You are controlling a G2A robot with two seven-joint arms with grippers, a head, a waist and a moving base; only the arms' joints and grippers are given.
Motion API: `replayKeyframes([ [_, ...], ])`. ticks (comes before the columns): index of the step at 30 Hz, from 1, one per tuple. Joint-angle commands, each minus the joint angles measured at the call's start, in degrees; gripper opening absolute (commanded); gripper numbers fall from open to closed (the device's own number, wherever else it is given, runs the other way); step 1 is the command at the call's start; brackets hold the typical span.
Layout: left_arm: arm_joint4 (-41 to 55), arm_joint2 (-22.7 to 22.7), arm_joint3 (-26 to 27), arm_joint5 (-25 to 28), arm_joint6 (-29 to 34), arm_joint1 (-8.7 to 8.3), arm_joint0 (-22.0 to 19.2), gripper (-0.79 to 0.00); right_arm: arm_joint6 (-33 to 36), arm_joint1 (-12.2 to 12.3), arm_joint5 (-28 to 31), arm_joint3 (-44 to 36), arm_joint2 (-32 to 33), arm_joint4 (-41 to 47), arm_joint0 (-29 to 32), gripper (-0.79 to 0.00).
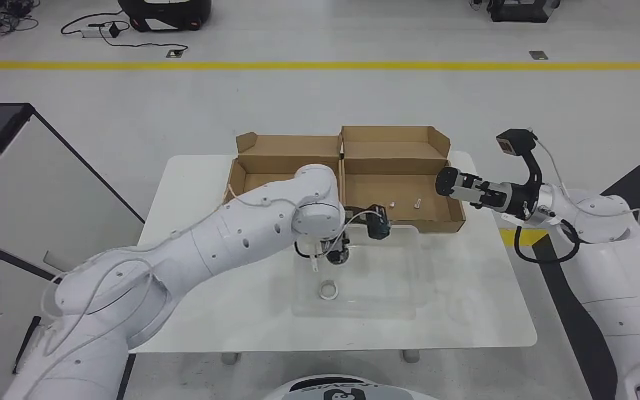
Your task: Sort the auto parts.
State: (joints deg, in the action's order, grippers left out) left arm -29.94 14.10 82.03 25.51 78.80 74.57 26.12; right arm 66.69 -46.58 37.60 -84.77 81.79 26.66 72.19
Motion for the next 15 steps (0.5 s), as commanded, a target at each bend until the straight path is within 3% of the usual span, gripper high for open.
replayKeyframes([
  [1,0.62,0.56,2.38,-0.61,0.59,-1.1,-0.99,-0.785,0.0,0.0,0.0,0.0,0.0,0.0,0.0,0.0],
  [8,0.8,3.72,11.28,-2.77,2.75,-5.11,-2.53,-0.785,0.0,0.0,0.0,0.0,0.0,0.0,0.0,0.0],
  [15,-0.45,9.63,19.08,-3.93,2.11,-8.7,0.1,-0.785,0.0,0.0,0.0,0.0,0.0,0.0,0.0,0.0],
])
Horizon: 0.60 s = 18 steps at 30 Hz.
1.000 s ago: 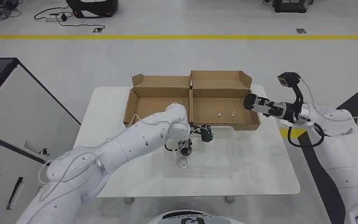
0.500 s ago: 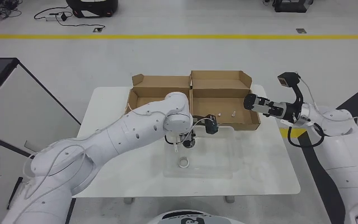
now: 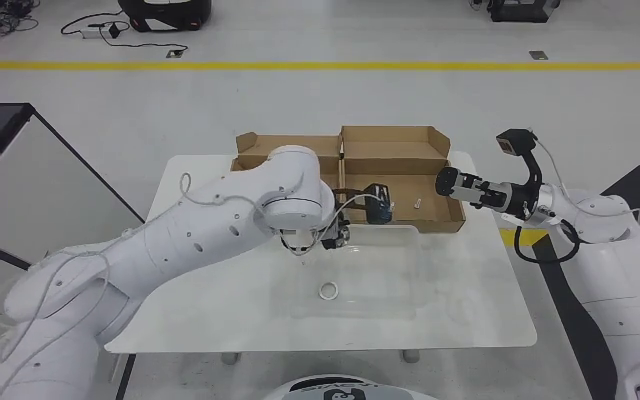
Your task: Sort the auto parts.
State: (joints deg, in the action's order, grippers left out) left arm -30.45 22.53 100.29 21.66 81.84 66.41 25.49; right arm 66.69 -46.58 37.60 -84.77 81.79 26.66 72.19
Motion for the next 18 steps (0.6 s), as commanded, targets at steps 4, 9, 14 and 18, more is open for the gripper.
replayKeyframes([
  [4,0.65,6.35,2.31,1.05,-5.56,-2.8,4.32,-0.785,0.0,0.0,0.0,0.0,0.0,0.0,0.0,0.0],
  [9,1.67,13.99,4.28,5.07,-11.12,-5.93,9.97,-0.785,0.0,0.0,0.0,0.0,0.0,0.0,0.0,0.0],
  [14,4.41,22.61,6.96,9.65,-16.32,-8.92,16.69,-0.785,0.0,0.0,0.0,0.0,0.0,0.0,0.0,0.0],
  [18,6.03,29.85,8.17,15.49,-21.17,-11.1,22.63,-0.785,0.0,0.0,0.0,0.0,0.0,0.0,0.0,0.0],
])
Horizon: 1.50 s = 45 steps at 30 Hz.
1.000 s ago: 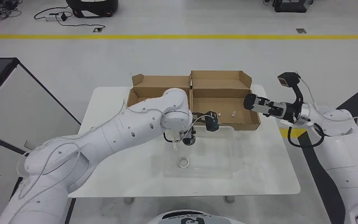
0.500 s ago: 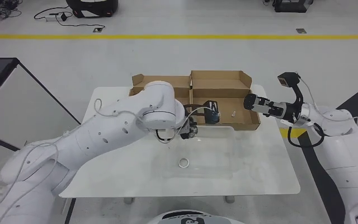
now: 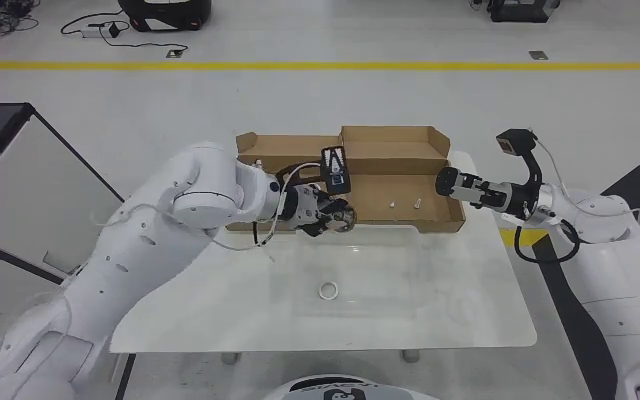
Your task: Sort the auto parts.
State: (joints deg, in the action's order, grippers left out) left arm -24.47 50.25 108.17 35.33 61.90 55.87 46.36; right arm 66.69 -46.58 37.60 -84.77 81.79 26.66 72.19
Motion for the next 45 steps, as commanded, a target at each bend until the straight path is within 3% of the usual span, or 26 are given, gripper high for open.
replayKeyframes([
  [1,-0.24,3.91,0.46,2.92,-2.12,-1.06,3.18,-0.785,0.0,0.0,0.0,0.0,0.0,0.0,0.0,0.0],
  [8,-0.01,13.75,1.59,9.29,-8.45,-3.49,11.14,-0.785,0.0,0.0,0.0,0.0,0.0,0.0,0.0,0.0],
  [17,6.14,22.46,-0.72,21.91,-19.33,-5.04,16.51,-0.785,0.0,0.0,0.0,0.0,0.0,0.0,0.0,0.0],
  [36,14.12,26.02,6.18,22.68,-43.81,-7.0,19.91,-0.785,0.0,0.0,0.0,0.0,0.0,0.0,0.0,0.0],
  [45,5.14,25.48,10.49,22.68,-61.25,-8.17,22.18,-0.785,0.0,0.0,0.0,0.0,0.0,0.0,0.0,0.0],
])
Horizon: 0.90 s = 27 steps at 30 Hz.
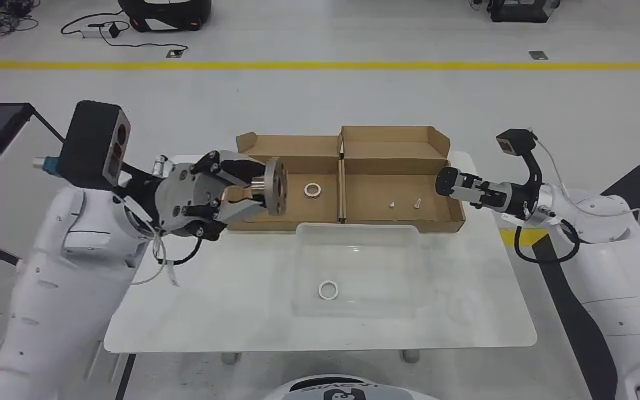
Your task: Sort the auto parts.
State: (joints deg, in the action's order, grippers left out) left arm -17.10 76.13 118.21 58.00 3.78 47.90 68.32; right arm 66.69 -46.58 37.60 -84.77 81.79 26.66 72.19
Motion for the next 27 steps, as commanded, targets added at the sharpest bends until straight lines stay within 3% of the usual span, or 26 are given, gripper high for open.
replayKeyframes([
  [1,-4.44,-0.78,0.73,0.0,-5.81,-0.42,0.34,-0.785,0.0,0.0,0.0,0.0,0.0,0.0,0.0,0.0],
  [6,-19.53,-4.3,0.64,0.0,-24.04,-2.16,0.88,-0.785,0.0,0.0,0.0,0.0,0.0,0.0,0.0,0.0],
  [11,-40.17,-9.72,-2.83,0.0,-49.21,-5.09,0.24,-0.785,0.0,0.0,0.0,0.0,0.0,0.0,0.0,0.0],
  [15,-41.92,-11.68,-3.37,0.0,-50.09,-6.86,-1.04,-0.785,0.0,0.0,0.0,0.0,0.0,0.0,0.0,0.0],
  [27,-41.92,-11.68,-3.37,0.0,-50.09,-6.86,-1.04,-0.785,0.0,0.0,0.0,0.0,0.0,0.0,0.0,0.0],
])
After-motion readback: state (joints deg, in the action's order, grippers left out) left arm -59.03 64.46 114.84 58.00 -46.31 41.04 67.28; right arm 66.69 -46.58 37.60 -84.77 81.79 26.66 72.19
